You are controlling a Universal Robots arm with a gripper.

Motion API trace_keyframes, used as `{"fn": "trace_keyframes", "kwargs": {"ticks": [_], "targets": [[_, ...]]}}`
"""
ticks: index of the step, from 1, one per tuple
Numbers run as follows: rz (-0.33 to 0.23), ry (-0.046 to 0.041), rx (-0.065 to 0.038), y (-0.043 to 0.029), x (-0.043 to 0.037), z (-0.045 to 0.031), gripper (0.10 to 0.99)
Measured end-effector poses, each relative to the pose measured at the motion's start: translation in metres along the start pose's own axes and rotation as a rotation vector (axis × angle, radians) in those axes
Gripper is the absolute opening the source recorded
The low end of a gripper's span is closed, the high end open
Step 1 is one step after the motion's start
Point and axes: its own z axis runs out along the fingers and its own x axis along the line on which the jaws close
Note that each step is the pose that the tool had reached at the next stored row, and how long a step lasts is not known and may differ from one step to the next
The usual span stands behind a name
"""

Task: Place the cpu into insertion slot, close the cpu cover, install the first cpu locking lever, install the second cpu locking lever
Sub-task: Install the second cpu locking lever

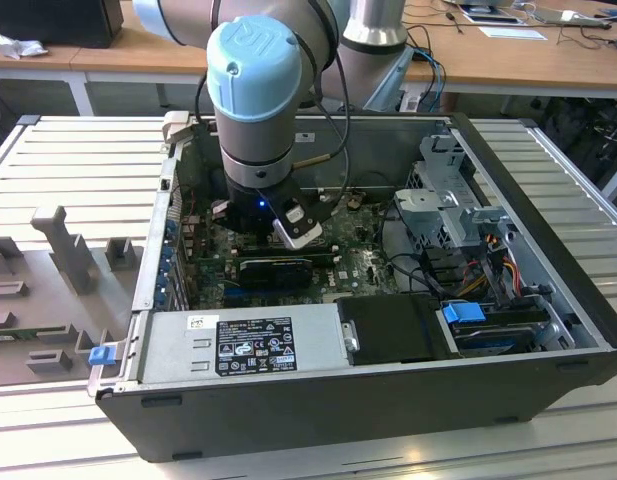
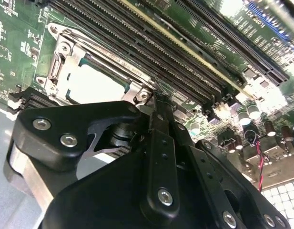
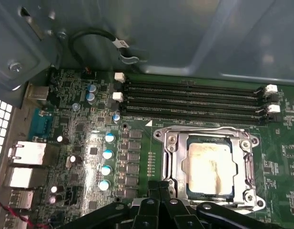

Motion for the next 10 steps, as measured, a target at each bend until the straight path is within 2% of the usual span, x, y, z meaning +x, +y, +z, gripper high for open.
{"fn": "trace_keyframes", "kwargs": {"ticks": [3,6,7,10], "targets": [[0.0,0.0001,-0.006,-0.0011,0.0003,0.0025,0.106],[0.0,-0.0023,-0.018,-0.0001,-0.0002,0.0009,0.106],[0.0,-0.0016,-0.017,0.0017,-0.0004,-0.0058,0.106],[0.0,-0.0012,-0.017,0.0046,-0.0007,-0.0161,0.106]]}}
